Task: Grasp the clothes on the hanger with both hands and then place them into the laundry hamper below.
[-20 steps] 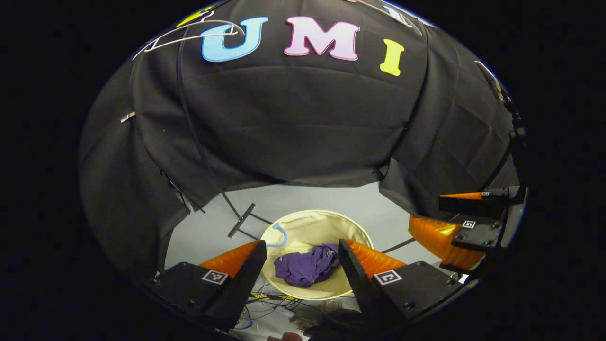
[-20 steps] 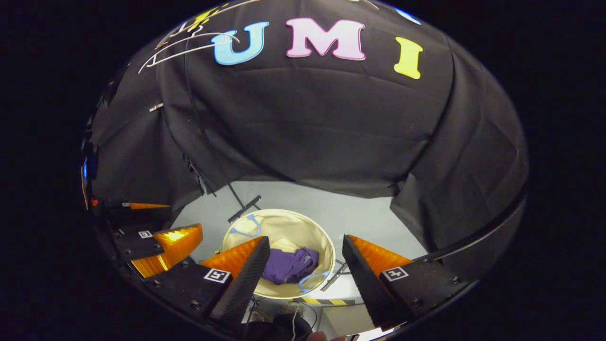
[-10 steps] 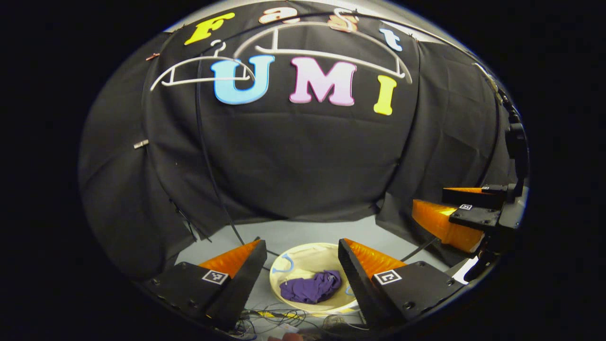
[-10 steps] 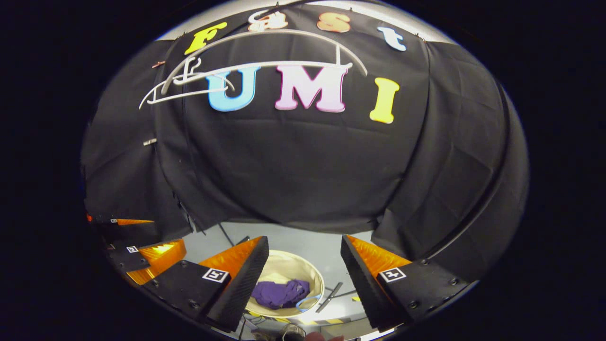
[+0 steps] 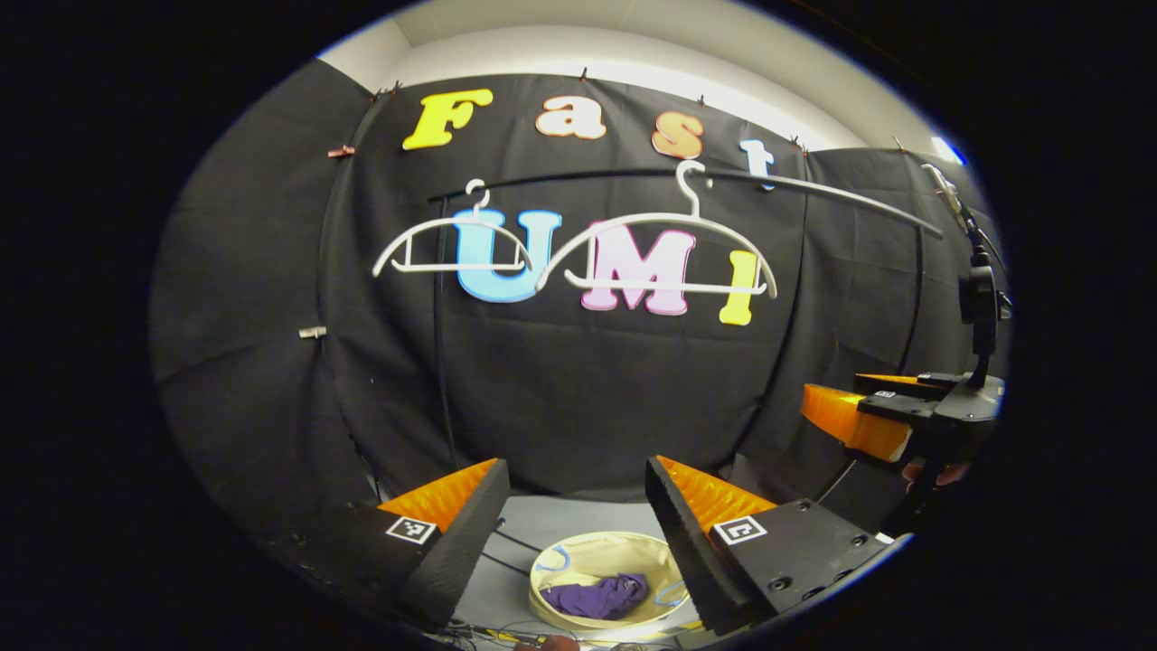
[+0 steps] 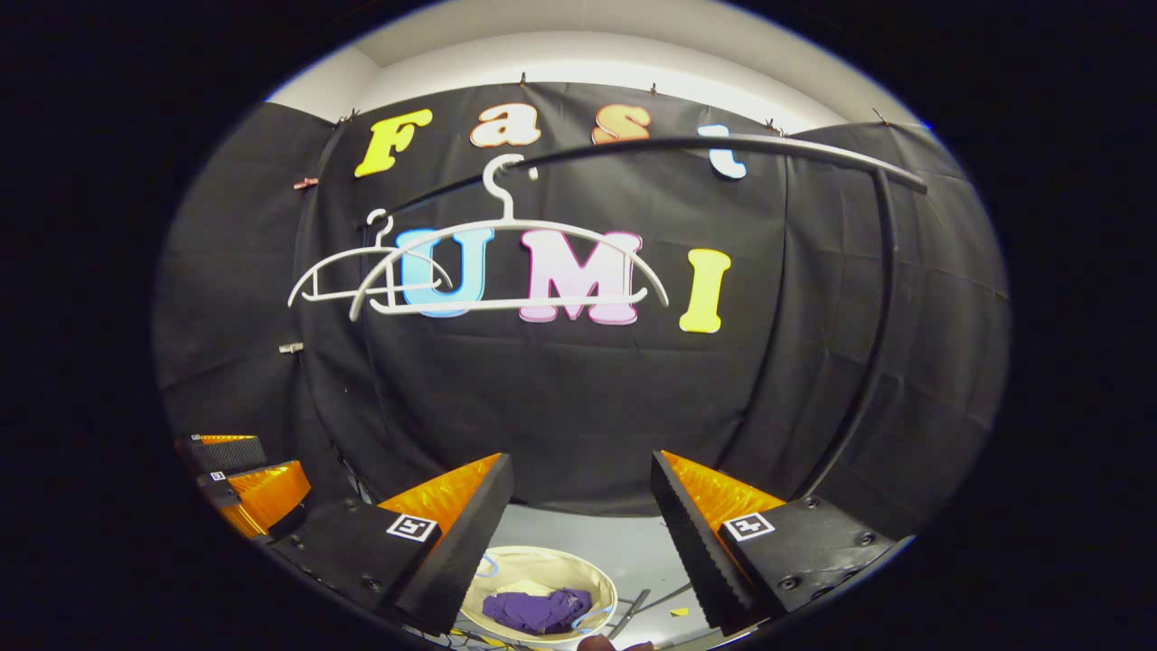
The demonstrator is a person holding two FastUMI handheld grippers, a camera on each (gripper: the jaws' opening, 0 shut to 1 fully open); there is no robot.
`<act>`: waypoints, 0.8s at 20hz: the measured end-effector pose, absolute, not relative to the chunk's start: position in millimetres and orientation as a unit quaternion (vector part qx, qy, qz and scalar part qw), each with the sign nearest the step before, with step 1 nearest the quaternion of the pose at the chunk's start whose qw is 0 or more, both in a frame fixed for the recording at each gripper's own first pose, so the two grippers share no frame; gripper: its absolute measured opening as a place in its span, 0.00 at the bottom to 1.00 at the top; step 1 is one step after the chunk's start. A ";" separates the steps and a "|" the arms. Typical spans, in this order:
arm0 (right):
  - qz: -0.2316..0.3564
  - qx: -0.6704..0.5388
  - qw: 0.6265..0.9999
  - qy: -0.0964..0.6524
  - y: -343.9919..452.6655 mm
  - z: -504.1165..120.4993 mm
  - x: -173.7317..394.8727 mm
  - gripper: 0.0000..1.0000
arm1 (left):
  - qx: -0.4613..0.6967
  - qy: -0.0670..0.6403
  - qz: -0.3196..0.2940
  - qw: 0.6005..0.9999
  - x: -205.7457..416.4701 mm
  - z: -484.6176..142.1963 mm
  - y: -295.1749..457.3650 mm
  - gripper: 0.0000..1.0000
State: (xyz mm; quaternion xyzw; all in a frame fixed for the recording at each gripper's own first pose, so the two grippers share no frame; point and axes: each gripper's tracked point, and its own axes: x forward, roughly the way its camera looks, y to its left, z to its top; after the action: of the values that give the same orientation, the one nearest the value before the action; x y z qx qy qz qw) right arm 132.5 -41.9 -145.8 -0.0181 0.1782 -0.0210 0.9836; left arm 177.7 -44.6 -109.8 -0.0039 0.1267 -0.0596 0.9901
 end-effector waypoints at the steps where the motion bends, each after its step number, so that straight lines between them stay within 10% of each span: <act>1: -0.022 -0.018 0.985 0.167 -38.7 -133.9 131.2 0.99 | -0.006 0.115 -0.060 0.992 171.8 -97.9 -42.6 0.96; 16: -0.009 -0.027 1.000 0.006 -13.4 16.3 98.5 0.99 | -0.005 0.016 -0.067 0.998 110.3 11.6 -36.5 0.95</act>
State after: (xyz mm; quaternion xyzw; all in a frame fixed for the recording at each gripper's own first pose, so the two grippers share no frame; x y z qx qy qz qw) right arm 98.5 -13.4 16.3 -0.0271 0.0055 -0.0088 0.9996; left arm 110.3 -36.5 11.6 -0.0051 0.0161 -0.0665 0.9976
